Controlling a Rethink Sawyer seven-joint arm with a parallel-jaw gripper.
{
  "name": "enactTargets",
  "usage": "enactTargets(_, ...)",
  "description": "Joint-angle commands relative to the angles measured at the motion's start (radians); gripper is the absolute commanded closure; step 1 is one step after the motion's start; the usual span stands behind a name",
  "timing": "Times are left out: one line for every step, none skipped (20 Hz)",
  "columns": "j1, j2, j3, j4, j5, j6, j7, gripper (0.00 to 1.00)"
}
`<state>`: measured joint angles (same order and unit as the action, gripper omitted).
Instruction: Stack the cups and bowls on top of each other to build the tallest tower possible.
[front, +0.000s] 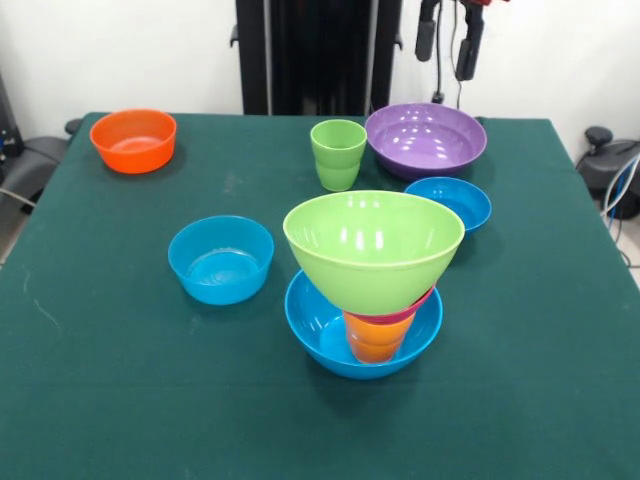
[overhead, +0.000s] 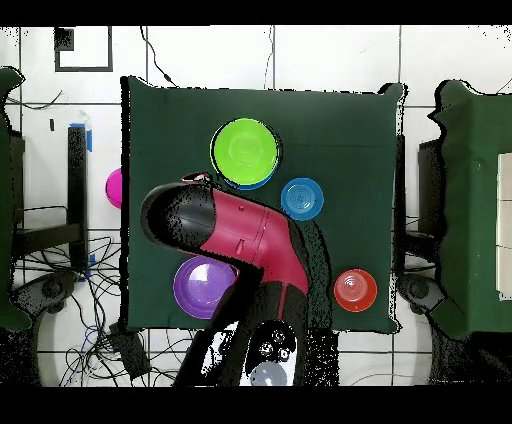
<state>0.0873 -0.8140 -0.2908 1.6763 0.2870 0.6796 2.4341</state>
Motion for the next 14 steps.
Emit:
enactTargets(0.014,0.011,-0.01,-0.063,-0.055,0.172,0.132,0.0)
enactTargets(0.011,0.009,-0.007,-0.063,-0.054,0.177,0.125,0.0)
enactTargets(0.008,0.002,-0.002,-0.057,-0.048,0.188,0.119,0.0)
enactTargets(0.01,-0.001,-0.003,-0.053,-0.048,0.186,0.114,0.0)
enactTargets(0.022,-0.011,-0.007,-0.034,-0.049,0.172,0.115,0.0)
enactTargets(0.029,-0.019,-0.01,-0.019,-0.051,0.164,0.113,0.0)
enactTargets(0.036,-0.028,-0.014,-0.004,-0.053,0.157,0.111,0.0)
enactTargets(0.041,-0.035,-0.015,0.01,-0.052,0.149,0.11,0.0)
enactTargets(0.058,-0.052,-0.017,0.045,-0.048,0.13,0.116,0.0)
enactTargets(0.066,-0.061,-0.02,0.059,-0.046,0.128,0.12,0.0)
enactTargets(0.081,-0.08,-0.027,0.082,-0.04,0.135,0.129,0.0)
enactTargets(0.092,-0.091,-0.033,0.094,-0.037,0.14,0.137,0.0)
enactTargets(0.111,-0.105,-0.045,0.105,-0.038,0.148,0.15,0.0)
enactTargets(0.131,-0.119,-0.058,0.116,-0.039,0.155,0.163,0.0)
